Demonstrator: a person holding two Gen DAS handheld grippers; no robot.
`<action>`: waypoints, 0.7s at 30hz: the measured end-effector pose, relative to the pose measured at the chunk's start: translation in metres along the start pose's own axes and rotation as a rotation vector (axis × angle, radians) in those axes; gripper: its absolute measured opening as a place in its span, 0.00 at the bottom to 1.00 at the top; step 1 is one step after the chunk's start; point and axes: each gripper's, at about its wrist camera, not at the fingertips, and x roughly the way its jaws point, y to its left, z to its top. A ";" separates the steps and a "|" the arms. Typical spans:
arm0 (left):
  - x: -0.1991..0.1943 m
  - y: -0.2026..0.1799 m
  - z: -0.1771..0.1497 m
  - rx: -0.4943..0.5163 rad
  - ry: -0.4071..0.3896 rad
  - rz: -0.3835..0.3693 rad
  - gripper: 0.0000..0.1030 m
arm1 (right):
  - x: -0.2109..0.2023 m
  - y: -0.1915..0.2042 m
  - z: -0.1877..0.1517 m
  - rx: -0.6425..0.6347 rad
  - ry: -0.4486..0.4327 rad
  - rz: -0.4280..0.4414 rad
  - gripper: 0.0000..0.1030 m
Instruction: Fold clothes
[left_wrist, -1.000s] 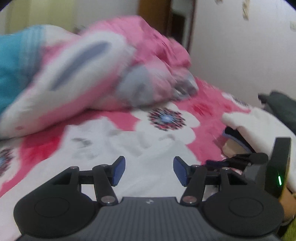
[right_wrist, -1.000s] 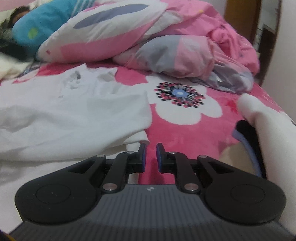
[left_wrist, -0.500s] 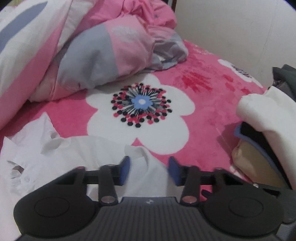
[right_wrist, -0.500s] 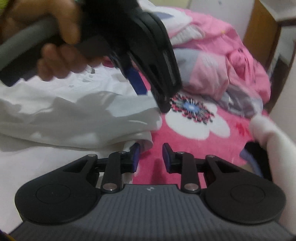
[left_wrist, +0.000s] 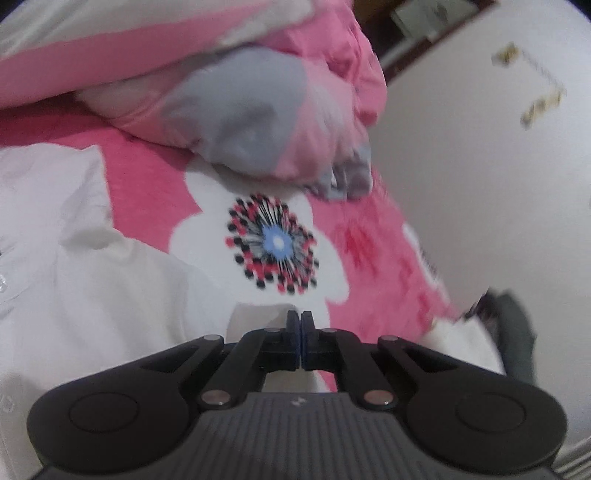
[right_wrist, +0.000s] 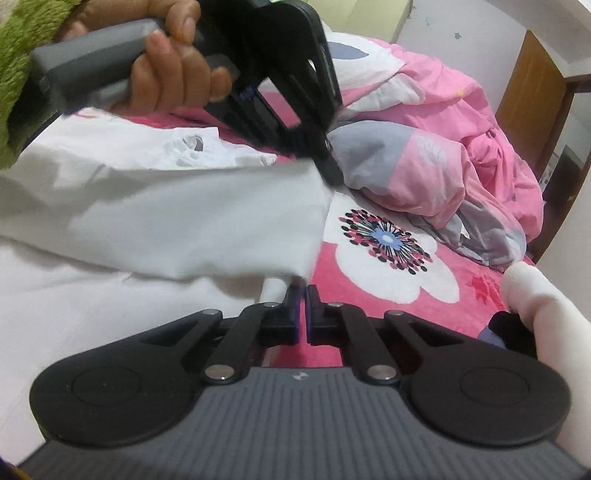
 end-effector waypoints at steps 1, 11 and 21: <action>-0.001 0.006 0.002 -0.021 -0.010 -0.011 0.01 | 0.000 0.001 -0.001 -0.008 0.003 -0.002 0.01; 0.016 0.051 0.004 -0.165 0.021 -0.045 0.01 | -0.004 -0.002 -0.006 -0.005 0.006 -0.044 0.02; 0.007 0.054 0.003 -0.183 0.008 -0.123 0.01 | -0.013 -0.035 0.011 0.254 -0.041 0.156 0.45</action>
